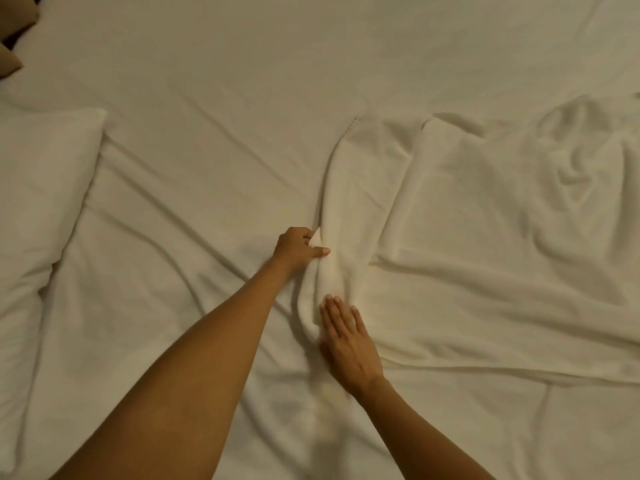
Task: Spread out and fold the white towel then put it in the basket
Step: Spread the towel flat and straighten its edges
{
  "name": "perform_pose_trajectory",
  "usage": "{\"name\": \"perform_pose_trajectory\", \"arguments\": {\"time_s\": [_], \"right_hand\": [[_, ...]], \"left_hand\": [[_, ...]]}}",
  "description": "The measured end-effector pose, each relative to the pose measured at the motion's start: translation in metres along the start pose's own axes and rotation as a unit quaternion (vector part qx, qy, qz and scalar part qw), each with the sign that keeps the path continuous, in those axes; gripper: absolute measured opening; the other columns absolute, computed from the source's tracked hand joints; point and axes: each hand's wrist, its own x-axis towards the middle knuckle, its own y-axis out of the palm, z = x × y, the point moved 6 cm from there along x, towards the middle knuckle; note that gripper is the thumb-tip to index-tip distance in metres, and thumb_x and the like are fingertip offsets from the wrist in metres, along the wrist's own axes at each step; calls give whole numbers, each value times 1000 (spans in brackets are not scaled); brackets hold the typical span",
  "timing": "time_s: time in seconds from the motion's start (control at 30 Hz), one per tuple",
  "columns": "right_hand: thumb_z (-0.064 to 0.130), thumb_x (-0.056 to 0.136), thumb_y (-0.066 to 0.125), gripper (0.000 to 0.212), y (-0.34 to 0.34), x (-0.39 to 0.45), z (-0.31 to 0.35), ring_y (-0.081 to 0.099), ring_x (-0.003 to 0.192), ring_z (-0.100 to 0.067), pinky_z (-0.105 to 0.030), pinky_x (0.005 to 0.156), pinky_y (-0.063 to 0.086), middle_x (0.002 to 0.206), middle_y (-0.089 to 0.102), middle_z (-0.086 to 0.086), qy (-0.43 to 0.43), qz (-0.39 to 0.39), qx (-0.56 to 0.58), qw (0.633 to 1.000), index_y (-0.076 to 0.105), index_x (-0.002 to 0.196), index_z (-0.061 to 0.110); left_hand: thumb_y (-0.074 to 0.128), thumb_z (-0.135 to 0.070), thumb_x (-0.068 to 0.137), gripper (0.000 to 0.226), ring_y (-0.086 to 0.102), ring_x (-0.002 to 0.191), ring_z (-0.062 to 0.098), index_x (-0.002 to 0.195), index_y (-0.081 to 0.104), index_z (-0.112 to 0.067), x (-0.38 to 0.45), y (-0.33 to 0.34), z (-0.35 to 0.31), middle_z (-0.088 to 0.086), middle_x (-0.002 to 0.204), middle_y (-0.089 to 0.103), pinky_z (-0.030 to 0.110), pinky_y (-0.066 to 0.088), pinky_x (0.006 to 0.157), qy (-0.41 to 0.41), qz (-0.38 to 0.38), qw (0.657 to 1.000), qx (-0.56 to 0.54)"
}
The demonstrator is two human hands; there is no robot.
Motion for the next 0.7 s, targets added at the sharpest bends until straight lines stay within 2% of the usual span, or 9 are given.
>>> {"name": "perform_pose_trajectory", "arguments": {"time_s": [0.07,0.13,0.23,0.3,0.37,0.43,0.53,0.63,0.7], "right_hand": [[39,64,80,81,2,9,6,47,131,-25,-41,109,32,141,49,-11,-17,7,-13,1000,52,134,8],[38,57,84,85,3,19,9,49,129,-26,-43,105,35,138,54,-12,-2,26,-18,1000,54,132,10],[21,72,75,60,1,28,15,36,137,-32,-46,113,19,146,42,-17,1,37,-17,999,57,129,9],[10,80,64,40,-2,30,13,31,140,-33,-44,114,10,149,38,-16,-2,21,-4,1000,63,120,7],[6,67,74,31,-4,28,5,48,130,-30,-40,109,30,136,55,-13,12,-9,14,1000,75,98,11],[0,48,82,40,-7,25,0,61,116,-28,-35,96,47,122,66,-11,8,-31,44,999,75,85,12],[-6,42,81,55,-10,20,-2,62,113,-31,-36,97,46,121,65,-15,-30,-78,57,995,73,95,5],[-3,56,67,65,-7,21,1,54,123,-31,-38,115,23,132,57,-17,-78,-94,24,992,61,120,3],[1,60,58,75,0,25,5,46,131,-28,-41,115,8,141,49,-14,-97,-57,-1,994,48,134,7]], "left_hand": [[78,-26,75,34,56,79,19,99,67,-5,-3,-4,2,1,85,62,26,42,69,-4,0,999,-36],[75,-25,78,30,57,76,20,93,66,-1,-4,-8,6,4,82,62,31,47,70,-18,5,996,-87],[66,-22,85,15,61,74,18,82,64,-7,-10,-17,11,3,76,62,30,55,65,-35,12,991,-128],[62,-20,89,14,63,78,17,95,66,-8,-10,-23,17,1,80,65,28,57,67,-39,14,990,-135],[62,-22,89,20,65,84,21,102,67,-8,-5,-27,20,4,87,67,32,57,77,-42,16,989,-141],[60,-26,89,19,62,89,22,99,67,-11,4,-29,21,5,94,66,34,52,83,-49,16,993,-110],[56,-26,91,28,59,103,23,113,63,-10,20,-26,14,4,107,62,32,46,90,-59,20,995,-81],[60,-28,90,39,55,120,23,123,58,-9,43,-30,4,6,126,60,30,42,103,-61,-34,995,-75],[62,-28,89,37,56,119,24,120,58,-7,58,-39,-5,8,126,61,28,42,99,-56,-92,991,-74]]}}
